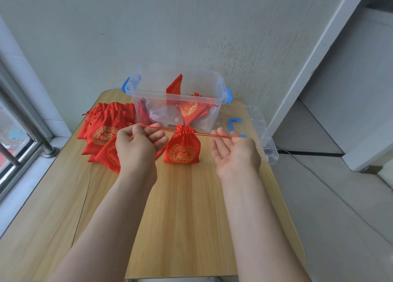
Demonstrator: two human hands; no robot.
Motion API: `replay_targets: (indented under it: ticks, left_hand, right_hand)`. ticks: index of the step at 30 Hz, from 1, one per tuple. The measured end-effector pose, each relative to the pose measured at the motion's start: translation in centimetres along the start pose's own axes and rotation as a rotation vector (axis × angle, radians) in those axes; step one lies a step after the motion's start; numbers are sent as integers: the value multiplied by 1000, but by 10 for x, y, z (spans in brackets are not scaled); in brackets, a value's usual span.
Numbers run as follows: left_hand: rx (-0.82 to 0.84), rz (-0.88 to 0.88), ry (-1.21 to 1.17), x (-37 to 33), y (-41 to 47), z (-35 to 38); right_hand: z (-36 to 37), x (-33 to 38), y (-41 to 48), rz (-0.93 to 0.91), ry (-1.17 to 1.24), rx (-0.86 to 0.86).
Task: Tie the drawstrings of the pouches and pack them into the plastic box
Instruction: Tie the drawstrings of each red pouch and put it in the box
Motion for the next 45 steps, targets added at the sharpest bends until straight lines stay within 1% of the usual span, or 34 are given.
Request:
replay_targets:
  ticks: [5, 8, 11, 13, 15, 17, 19, 21, 23, 26, 29, 32, 35, 38, 41, 43, 45]
  left_hand:
    - [-57, -33, -29, 0, 1, -6]
    - [-74, -42, -24, 0, 0, -8]
    - [-84, -76, -32, 5, 3, -8]
    - [-57, -125, -37, 7, 5, -6]
    - [0, -195, -53, 10, 4, -2]
    - [60, -292, -57, 13, 2, 3]
    - [124, -374, 31, 17, -1, 6]
    - [188, -425, 154, 21, -4, 7]
    - [233, -444, 275, 26, -6, 5]
    - [313, -401, 443, 27, -9, 4]
    - [423, -326, 551, 27, -14, 8]
    - [486, -284, 581, 26, -16, 12]
    - [512, -298, 564, 26, -20, 15]
    - [528, -384, 480, 27, -22, 16]
    - [501, -494, 404, 32, -24, 16]
    - [504, -535, 428, 34, -25, 17]
    - [548, -537, 497, 35, -26, 15]
  right_hand:
    - [-2, 3, -3, -33, 107, -36]
    - [-2, 0, -4, -12, 147, -61]
    - [-2, -5, -1, 19, 131, -94]
    - [1, -9, 1, 43, 92, -61]
    - [8, -15, 3, 85, 4, 38]
    - [17, -21, 1, 140, -121, 179]
    - [25, -28, -4, 171, -297, 308]
    - [29, -33, -9, 149, -516, 390]
    - [28, -36, -12, 88, -716, 406]
    - [25, -38, -12, -22, -960, 399]
    - [28, -39, -7, -118, -1074, 424]
    - [35, -43, -2, -157, -1117, 478]
    - [36, -44, 2, -169, -1063, 494]
    - [32, -38, 3, -199, -1031, 454]
    - [32, -32, 3, -215, -970, 402]
    - [31, -27, 2, -255, -962, 358]
    - [30, -24, 3, -278, -955, 319]
Point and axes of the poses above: each hand's wrist, its own y-axis towards the middle knuckle, its own z-axis out of the palm, x = y × z, the point moved 7 cm from there along y, towards the middle knuckle, and after that the axes turned 8 degrees about -y, right-handed, at the moved point
